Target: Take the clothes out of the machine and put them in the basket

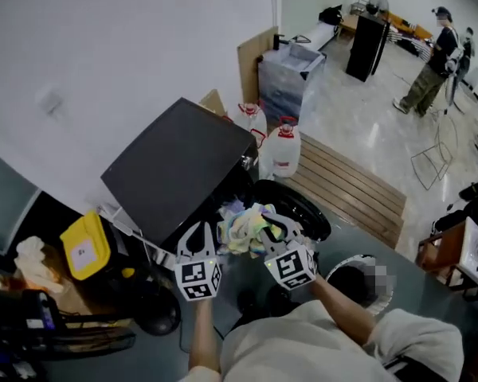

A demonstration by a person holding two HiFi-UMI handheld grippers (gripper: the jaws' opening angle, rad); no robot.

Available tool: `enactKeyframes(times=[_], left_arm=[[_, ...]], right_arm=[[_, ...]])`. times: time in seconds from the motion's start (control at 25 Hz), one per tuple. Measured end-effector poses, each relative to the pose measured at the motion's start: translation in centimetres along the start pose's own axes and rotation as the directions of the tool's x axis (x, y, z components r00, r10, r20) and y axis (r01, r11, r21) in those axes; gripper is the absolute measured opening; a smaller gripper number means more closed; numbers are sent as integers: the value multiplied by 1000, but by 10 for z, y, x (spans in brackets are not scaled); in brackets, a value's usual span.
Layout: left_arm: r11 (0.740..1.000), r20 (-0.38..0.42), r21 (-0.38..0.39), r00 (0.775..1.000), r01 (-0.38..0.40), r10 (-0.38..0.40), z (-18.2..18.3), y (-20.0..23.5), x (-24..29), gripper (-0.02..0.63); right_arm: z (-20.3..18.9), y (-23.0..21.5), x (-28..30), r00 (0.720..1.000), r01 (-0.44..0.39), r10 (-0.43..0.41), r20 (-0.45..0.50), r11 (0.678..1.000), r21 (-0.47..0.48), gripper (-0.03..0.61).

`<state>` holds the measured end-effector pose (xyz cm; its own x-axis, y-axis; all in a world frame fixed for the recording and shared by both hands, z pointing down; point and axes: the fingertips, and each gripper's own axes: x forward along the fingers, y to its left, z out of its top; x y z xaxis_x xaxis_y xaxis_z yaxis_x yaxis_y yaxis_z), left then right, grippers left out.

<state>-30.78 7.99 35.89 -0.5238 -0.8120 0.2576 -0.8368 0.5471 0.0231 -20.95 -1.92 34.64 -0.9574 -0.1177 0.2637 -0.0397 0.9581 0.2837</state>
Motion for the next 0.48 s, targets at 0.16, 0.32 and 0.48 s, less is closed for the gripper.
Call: enactKeyframes(times=[0.16,0.32,0.48], left_arm=[[995,68,62,994,79,-84,52,-34,8,18],[973,96,125,973,197,-209,80,-87,29,18],[930,84,158,934,332,-348,85,-149,40,18]], right_arm=[[27,-43,-38,992,116,-119,39,991,64,48],[30,-81,-82,968,244,-248,45,967,78,48],[14,-107,-132,927,373,-376,2,921,115,48]])
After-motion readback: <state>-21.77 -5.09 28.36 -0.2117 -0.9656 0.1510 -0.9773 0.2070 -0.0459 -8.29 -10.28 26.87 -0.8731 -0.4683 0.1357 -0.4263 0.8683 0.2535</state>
